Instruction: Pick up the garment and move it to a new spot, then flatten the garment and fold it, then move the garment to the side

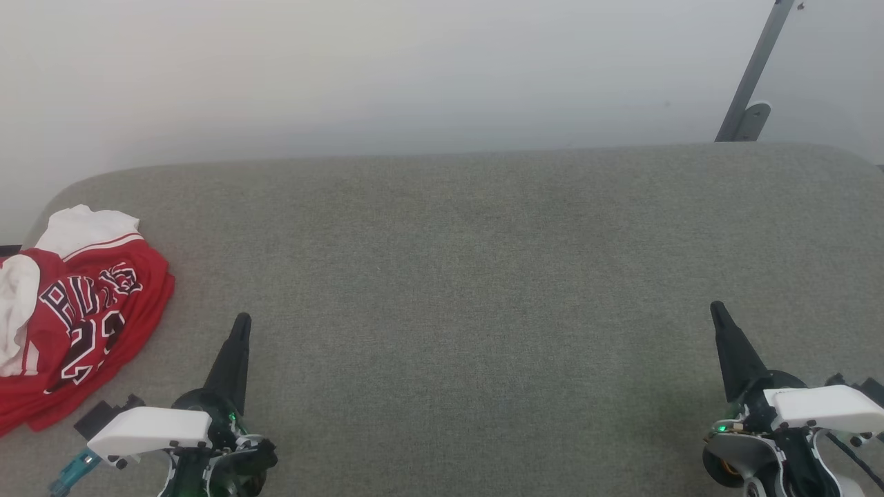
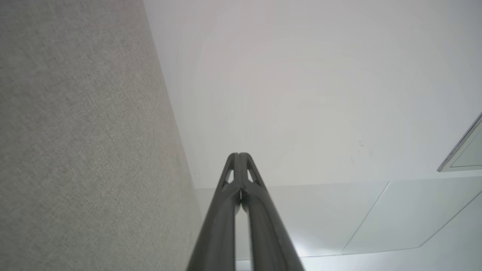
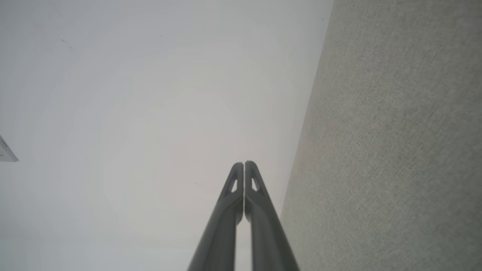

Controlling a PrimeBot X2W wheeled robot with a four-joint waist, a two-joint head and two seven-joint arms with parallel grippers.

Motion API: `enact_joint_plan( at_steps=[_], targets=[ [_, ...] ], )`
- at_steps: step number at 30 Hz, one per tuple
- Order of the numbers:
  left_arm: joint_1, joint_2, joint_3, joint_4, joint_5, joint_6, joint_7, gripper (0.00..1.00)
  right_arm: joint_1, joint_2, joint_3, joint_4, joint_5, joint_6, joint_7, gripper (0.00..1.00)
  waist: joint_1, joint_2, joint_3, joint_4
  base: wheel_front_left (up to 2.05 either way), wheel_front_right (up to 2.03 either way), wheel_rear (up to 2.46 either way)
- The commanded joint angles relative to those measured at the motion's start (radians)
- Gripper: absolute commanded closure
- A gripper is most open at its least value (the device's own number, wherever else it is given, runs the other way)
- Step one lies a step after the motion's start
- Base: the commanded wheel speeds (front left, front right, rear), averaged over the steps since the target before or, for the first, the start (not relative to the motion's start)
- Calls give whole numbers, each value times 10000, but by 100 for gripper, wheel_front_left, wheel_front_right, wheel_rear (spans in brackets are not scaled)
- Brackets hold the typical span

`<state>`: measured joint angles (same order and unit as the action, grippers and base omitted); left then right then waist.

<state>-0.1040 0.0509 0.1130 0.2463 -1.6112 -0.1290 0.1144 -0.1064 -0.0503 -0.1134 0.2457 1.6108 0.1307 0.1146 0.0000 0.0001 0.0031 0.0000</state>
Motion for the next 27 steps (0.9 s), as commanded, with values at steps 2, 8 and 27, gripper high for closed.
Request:
enact_joint_plan(
  at_steps=[2, 8, 27],
  targets=[
    [-116, -27, -4, -12, -36, -37, 20, 100, -46, 32, -11, -27, 43, 0, 17, 100, 0, -1, 0, 0, 0, 0, 0],
    [-116, -27, -4, -12, -36, -37, 20, 100, -46, 32, -11, -27, 43, 0, 17, 100, 0, -1, 0, 0, 0, 0, 0],
    [438, 112, -280, -487, 1088, 379, -773, 0, 48, -370, 765, 208, -1357, -1, -765, 0, 1, -1, -31, 44, 0, 0, 0]
  ],
)
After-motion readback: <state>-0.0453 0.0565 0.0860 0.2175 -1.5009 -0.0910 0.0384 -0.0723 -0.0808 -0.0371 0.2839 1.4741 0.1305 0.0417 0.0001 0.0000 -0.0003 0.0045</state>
